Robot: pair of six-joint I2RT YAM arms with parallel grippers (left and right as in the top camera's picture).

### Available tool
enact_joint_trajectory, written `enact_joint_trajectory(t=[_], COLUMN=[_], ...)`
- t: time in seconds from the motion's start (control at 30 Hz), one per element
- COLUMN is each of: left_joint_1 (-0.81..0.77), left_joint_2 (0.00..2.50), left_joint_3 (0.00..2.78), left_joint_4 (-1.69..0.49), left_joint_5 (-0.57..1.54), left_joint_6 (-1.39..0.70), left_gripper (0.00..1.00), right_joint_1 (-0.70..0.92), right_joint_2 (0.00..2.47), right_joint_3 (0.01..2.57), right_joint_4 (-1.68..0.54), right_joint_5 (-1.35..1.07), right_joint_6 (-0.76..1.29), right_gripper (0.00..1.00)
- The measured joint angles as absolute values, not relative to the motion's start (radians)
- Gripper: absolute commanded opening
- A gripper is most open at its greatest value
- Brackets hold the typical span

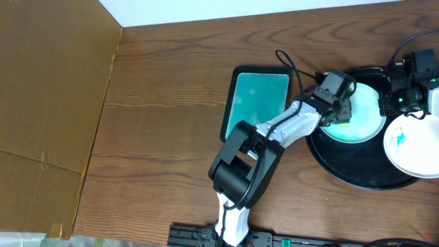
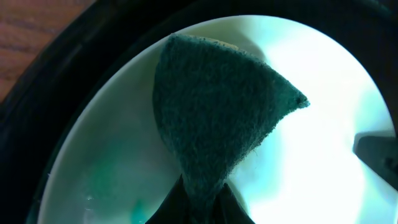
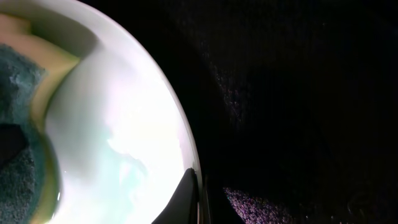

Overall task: Clean dirty plates on tray and stack at the side
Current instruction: 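Scrub the plate with the sponge while the right gripper holds it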

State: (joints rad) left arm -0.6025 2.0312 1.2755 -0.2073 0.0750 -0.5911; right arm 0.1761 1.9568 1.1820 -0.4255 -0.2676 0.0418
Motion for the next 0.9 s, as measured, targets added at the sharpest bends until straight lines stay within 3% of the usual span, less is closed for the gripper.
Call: enact_joint_trajectory(t=[0.5,0.9], left_joint_1=[-0.556,-0.544], left_joint_2=[2.007,1.977], left_joint_3=[1.275,1.275], left_joint_4=[-0.128,-0.067], left_joint_5=[-0.081,0.240], left_joint_6=[-0.425,-0.479], left_gripper=[0.07,0.07], right_joint_1=[0.176,0.176], right_joint_2=[1.957,1.957], right_joint_3=[1.182,1.182], right_joint_4=[-0.425,-0.425], right_joint_5=[-0.269,-0.269], right_joint_6=[0.050,0.050], right_gripper=[0.01,0.01])
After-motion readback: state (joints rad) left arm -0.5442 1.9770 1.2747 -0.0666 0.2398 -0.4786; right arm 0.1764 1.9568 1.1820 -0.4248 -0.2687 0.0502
